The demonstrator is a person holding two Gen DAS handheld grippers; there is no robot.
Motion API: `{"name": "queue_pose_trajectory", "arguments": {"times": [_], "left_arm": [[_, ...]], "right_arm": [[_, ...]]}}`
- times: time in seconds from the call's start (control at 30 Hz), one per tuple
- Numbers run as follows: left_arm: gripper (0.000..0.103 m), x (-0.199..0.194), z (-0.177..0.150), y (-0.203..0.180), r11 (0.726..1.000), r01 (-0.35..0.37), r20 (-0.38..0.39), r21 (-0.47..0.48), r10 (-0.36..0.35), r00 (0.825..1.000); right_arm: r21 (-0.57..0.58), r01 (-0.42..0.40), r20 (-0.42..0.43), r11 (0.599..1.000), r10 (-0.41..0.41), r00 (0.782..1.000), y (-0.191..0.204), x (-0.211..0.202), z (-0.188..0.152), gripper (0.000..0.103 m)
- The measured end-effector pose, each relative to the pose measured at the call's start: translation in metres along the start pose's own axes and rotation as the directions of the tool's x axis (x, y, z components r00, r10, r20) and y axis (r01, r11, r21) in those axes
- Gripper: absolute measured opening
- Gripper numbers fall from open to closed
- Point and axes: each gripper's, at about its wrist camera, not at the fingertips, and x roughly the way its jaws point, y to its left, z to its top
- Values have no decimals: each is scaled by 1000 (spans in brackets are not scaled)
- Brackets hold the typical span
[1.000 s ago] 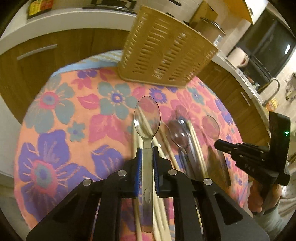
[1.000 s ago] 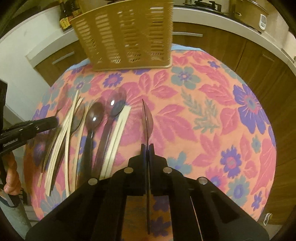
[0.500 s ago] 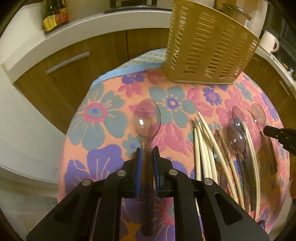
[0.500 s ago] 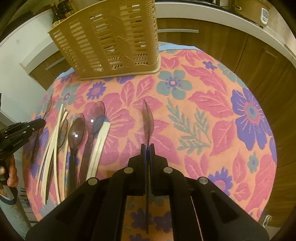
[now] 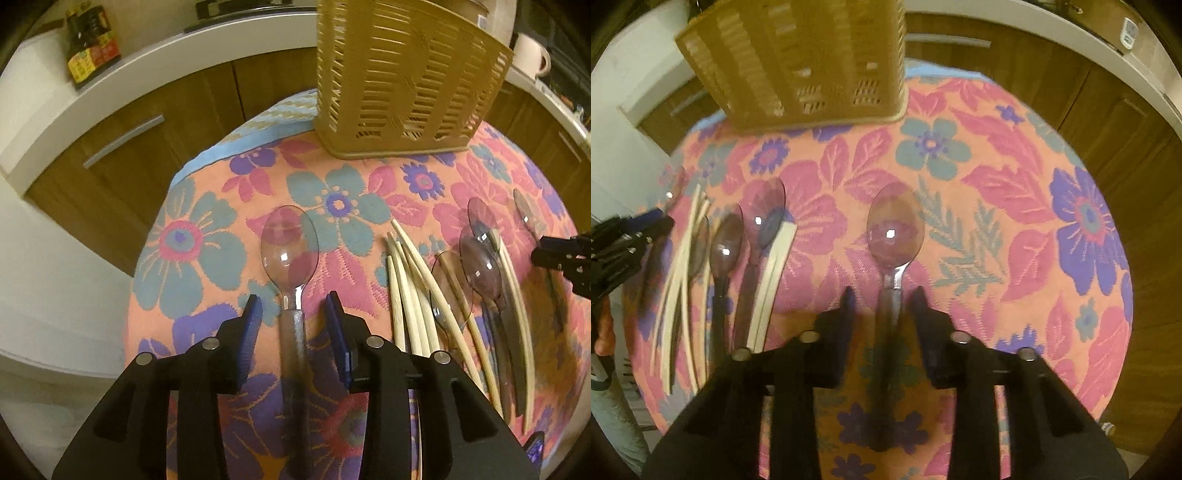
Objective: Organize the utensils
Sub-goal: 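Carry both spoons over the tan basket and open both tools to drop them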
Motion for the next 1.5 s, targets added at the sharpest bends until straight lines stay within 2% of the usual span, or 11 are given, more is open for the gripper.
{"name": "queue_pose_trajectory", "arguments": {"times": [0.07, 0.23, 0.33, 0.47, 0.6, 0.8, 0.9, 1.0, 1.13, 1.3, 1.5], "left_arm": [[10, -1, 0, -4, 1000, 6, 6, 11, -6, 1000], [10, -27, 3, -1, 996, 85, 115, -17, -83, 990], [10, -66, 14, 2, 987, 160, 252, -26, -149, 956], [10, -123, 46, -3, 969, 247, 449, 15, -227, 864], [10, -146, 88, -17, 962, 269, 554, 43, -247, 795], [10, -146, 149, -26, 962, 272, 686, 33, -219, 694], [10, -137, 168, -24, 965, 260, 724, 23, -196, 661], [10, -122, 181, -27, 970, 242, 753, 11, -167, 636], [10, -101, 186, -31, 978, 208, 759, -8, -129, 638], [11, -80, 185, -32, 982, 185, 761, -25, -101, 641], [17, -67, 175, -26, 982, 188, 759, -31, -99, 643]], "right_arm": [[-46, 24, 2, 999, -24, 1000, 10, -2, -1, 10], [-98, -49, 106, 994, 59, 993, 22, -34, -1, 10], [-110, -117, 200, 987, 137, 970, 20, -65, 8, 10], [-143, -151, 380, 978, 195, 904, 24, -119, 32, 10], [-148, -174, 529, 974, 227, 817, 25, -154, 71, 10], [-97, -114, 702, 989, 149, 696, 19, -169, 121, 10], [-30, -145, 761, 989, 117, 638, 0, -169, 143, 10], [33, -168, 788, 985, 78, 610, -14, -159, 161, 10], [46, -161, 775, 986, 66, 628, -14, -130, 175, 10], [74, -99, 792, 992, 1, 611, -7, -107, 171, 10], [73, -111, 780, 991, 13, 626, -10, -91, 168, 10]]}}
